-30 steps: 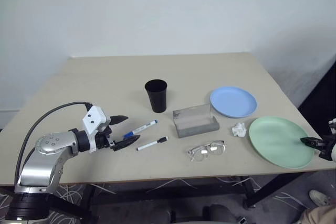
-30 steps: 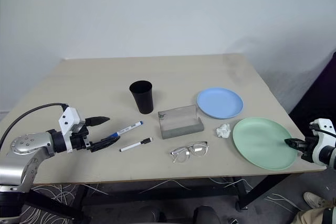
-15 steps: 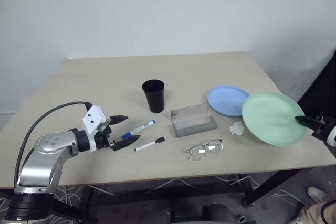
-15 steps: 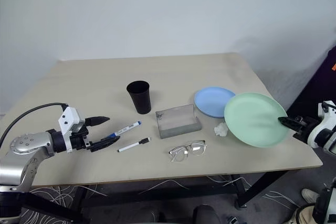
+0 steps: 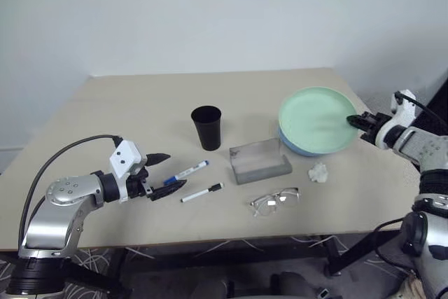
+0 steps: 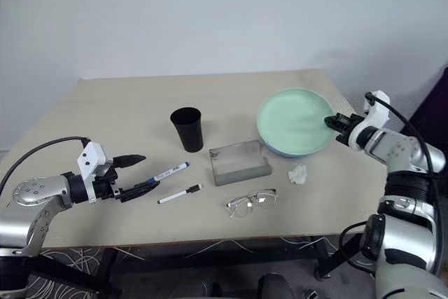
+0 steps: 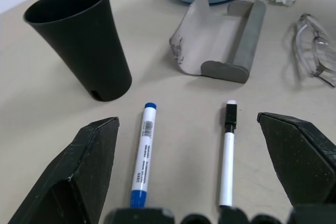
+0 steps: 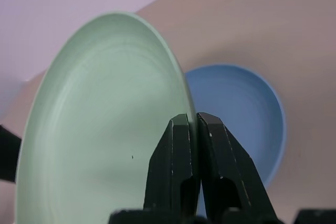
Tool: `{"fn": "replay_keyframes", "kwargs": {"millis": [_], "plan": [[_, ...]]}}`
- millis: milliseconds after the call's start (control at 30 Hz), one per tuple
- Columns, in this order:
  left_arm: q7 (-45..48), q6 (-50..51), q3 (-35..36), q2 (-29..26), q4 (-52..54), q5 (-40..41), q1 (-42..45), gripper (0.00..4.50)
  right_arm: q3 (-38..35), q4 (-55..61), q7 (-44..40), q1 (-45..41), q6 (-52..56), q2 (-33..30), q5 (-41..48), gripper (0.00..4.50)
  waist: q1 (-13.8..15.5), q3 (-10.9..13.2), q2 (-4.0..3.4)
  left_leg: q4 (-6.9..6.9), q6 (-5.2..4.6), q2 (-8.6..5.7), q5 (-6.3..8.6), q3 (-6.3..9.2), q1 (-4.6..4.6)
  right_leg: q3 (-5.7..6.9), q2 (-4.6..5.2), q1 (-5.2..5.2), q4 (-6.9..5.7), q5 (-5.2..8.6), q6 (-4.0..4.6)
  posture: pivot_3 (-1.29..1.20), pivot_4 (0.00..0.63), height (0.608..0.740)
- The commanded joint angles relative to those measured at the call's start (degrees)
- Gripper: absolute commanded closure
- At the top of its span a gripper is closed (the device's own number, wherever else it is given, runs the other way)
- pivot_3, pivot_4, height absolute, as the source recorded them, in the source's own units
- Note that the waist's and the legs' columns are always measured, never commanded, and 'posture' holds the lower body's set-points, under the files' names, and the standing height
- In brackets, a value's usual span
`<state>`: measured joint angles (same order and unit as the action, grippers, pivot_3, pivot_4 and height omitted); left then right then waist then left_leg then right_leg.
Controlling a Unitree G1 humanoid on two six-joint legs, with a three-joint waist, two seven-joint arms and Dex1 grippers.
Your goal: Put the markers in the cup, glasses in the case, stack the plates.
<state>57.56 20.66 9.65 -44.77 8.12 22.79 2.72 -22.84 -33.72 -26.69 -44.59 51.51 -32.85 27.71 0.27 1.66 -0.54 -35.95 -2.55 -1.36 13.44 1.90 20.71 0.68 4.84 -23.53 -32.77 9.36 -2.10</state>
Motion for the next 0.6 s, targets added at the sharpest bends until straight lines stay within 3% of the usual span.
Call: {"fn": "replay_keyframes", "kwargs": {"millis": [33,333,600], "plan": [[-0.4,-0.5,1.4,-0.7,1.5,0.5,0.8,0.00,0.5,-4.1,4.6,-5.2,-5.6,-0.2,-3.3,4.49,0.0,0.0,0.00,0.02,-0.08,-0.04,-0.02,0.05,-0.01,0.00,0.00,0.02,-0.01,-0.01,0.02,0.00,0.000,0.732],[-0.4,-0.6,1.5,-0.8,1.4,0.5,1.0,0.00,3.1,-19.8,8.2,-12.1,-15.8,0.4,-9.3,4.49,-0.3,0.0,0.01,0.16,-0.15,-0.18,0.06,0.14,-0.06,-0.01,-0.04,0.07,-0.02,-0.06,0.10,0.00,0.000,0.732],[-0.4,-0.6,1.6,-0.8,1.5,0.5,0.9,0.00,4.0,-27.0,10.6,-14.8,-19.7,2.4,-11.6,4.49,-1.4,0.0,0.01,0.12,-0.15,-0.14,0.05,0.18,-0.10,-0.02,-0.22,0.13,-0.02,-0.08,0.13,0.00,0.000,0.732]]}}
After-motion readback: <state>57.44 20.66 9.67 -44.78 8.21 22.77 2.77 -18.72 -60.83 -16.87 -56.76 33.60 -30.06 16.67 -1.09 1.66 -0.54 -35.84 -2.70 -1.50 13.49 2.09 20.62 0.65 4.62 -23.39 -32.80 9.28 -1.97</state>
